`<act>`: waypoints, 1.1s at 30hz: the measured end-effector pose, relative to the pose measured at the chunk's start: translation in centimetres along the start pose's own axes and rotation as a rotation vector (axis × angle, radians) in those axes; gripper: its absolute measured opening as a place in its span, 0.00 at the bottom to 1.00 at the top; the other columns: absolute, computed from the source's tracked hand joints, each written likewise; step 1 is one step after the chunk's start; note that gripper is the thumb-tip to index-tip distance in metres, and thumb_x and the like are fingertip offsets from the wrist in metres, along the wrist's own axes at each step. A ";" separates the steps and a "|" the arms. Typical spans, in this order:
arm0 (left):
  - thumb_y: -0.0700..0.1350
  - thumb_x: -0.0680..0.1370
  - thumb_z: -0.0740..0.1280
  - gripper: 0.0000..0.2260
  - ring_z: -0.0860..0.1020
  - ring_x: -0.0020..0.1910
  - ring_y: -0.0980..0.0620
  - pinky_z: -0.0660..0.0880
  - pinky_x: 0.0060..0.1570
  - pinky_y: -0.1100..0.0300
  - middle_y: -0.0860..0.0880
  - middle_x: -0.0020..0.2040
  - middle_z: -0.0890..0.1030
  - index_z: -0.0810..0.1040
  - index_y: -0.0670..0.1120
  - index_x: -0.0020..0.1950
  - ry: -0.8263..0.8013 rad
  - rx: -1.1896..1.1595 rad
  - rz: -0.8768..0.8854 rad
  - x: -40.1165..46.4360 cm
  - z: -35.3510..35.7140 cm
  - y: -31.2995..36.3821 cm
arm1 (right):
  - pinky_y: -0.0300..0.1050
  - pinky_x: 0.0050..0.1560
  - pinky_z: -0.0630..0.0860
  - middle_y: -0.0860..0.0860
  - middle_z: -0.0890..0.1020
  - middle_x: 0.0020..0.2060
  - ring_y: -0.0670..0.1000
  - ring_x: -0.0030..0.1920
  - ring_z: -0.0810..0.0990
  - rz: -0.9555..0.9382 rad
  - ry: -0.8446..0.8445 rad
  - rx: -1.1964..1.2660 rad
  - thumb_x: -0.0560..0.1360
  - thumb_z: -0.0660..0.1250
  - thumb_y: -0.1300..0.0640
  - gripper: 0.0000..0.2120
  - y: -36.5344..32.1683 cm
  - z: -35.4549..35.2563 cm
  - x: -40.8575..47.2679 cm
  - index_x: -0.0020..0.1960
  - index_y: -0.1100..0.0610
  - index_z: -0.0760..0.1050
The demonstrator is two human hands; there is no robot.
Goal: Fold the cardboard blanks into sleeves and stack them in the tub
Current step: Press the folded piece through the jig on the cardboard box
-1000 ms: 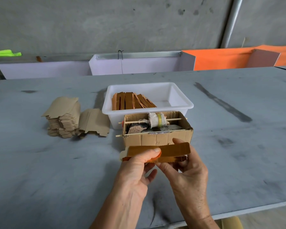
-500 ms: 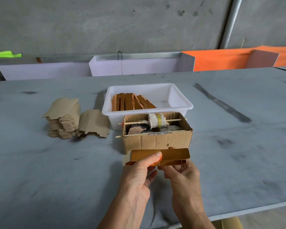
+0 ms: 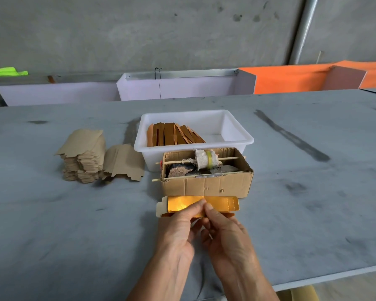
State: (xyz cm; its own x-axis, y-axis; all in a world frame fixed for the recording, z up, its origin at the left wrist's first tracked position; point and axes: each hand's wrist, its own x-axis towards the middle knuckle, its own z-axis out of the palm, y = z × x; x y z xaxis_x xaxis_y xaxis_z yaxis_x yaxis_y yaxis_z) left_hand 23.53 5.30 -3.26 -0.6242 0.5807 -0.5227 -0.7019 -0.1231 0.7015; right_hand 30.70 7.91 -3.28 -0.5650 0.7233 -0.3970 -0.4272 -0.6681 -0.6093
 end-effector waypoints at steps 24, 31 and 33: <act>0.34 0.70 0.71 0.04 0.75 0.25 0.55 0.74 0.26 0.63 0.48 0.27 0.79 0.78 0.41 0.38 -0.057 0.116 0.104 -0.2 -0.9 0.1 | 0.43 0.36 0.68 0.48 0.80 0.25 0.49 0.32 0.75 -0.123 0.178 -0.260 0.66 0.73 0.68 0.10 -1.6 0.9 1.5 0.35 0.56 0.76; 0.32 0.68 0.72 0.07 0.74 0.21 0.55 0.73 0.22 0.65 0.48 0.26 0.78 0.76 0.41 0.39 0.005 0.013 0.193 0.2 -1.1 2.0 | 0.43 0.38 0.69 0.47 0.80 0.25 0.47 0.31 0.77 -0.191 0.152 -0.346 0.67 0.75 0.65 0.09 -2.5 1.5 1.6 0.37 0.55 0.76; 0.32 0.68 0.73 0.08 0.73 0.21 0.55 0.72 0.21 0.66 0.48 0.25 0.77 0.76 0.41 0.39 0.018 0.033 0.230 0.3 -1.2 2.6 | 0.43 0.38 0.69 0.46 0.79 0.24 0.45 0.28 0.78 -0.203 0.110 -0.395 0.69 0.74 0.62 0.06 -3.0 1.6 1.5 0.39 0.56 0.77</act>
State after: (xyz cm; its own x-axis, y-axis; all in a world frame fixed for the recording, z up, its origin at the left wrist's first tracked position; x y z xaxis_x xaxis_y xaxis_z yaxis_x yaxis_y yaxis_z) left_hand 21.09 4.20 -2.20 -0.7724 0.5263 -0.3555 -0.5291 -0.2236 0.8185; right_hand 30.05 10.72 -0.93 -0.4106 0.8610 -0.3000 -0.2076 -0.4087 -0.8887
